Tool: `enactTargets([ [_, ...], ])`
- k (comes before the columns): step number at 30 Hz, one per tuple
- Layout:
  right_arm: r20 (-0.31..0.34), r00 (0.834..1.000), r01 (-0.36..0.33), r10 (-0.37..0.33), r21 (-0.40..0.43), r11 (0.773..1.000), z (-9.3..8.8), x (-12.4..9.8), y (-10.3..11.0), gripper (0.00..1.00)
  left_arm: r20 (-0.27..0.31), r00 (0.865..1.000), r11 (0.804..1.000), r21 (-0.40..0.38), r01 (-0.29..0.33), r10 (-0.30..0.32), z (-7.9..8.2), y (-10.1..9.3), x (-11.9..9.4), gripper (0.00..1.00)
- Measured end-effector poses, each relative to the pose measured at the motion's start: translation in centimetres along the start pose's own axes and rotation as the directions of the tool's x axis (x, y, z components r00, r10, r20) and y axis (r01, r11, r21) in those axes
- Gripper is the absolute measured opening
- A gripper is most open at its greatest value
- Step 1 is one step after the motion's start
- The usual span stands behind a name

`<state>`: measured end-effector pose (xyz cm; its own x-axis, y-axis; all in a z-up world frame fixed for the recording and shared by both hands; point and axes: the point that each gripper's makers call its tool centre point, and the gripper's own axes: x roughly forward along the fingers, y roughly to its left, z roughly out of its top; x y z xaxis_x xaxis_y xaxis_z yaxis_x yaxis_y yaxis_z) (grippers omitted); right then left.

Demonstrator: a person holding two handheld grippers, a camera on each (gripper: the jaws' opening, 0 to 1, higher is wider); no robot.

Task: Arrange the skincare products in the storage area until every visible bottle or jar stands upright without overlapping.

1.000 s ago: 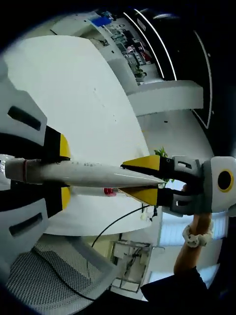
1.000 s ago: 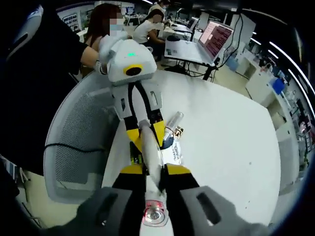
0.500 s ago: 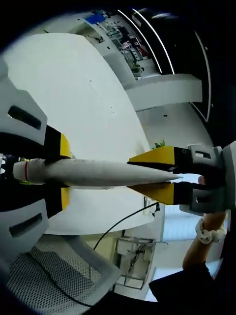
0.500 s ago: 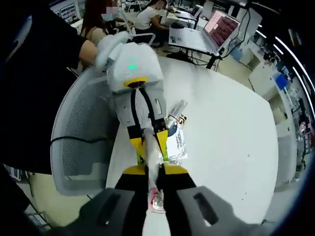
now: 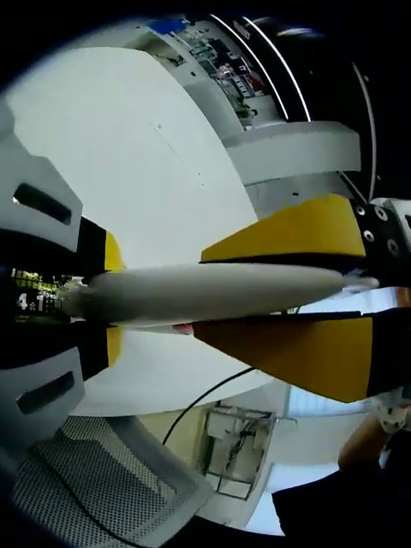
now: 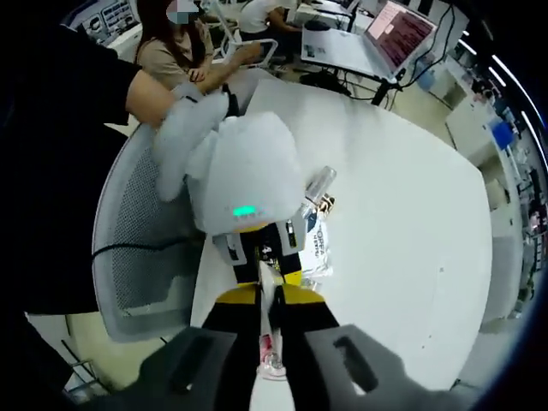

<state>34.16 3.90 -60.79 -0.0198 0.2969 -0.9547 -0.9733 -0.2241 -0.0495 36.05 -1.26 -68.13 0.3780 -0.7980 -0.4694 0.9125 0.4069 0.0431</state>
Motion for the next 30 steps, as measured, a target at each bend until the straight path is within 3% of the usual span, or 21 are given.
enactTargets([
  [7,-0.007,1.0,-0.01,0.01,0.041,0.999,-1.2,1.0,-0.5,0.07,-0.018,1.0,1.0,-0.021,0.02,-0.02,-0.6,0.4,1.5,0.15],
  [20,0.004,1.0,-0.014,0.014,0.12,0.993,-2.5,2.0,-0.8,0.07,-0.033,0.996,0.997,0.014,0.081,-0.081,-1.5,0.2,2.7,0.15],
  [26,0.04,0.999,-0.025,0.019,0.169,0.985,-2.9,1.9,-0.5,0.07,-0.025,0.986,0.986,0.028,0.163,-0.163,-1.5,-0.8,3.0,0.15],
  [30,0.061,0.998,-0.027,0.015,0.201,0.979,-3.1,1.7,-0.6,0.06,-0.048,0.982,0.981,0.056,0.188,-0.185,-1.9,-0.8,3.3,0.15],
])
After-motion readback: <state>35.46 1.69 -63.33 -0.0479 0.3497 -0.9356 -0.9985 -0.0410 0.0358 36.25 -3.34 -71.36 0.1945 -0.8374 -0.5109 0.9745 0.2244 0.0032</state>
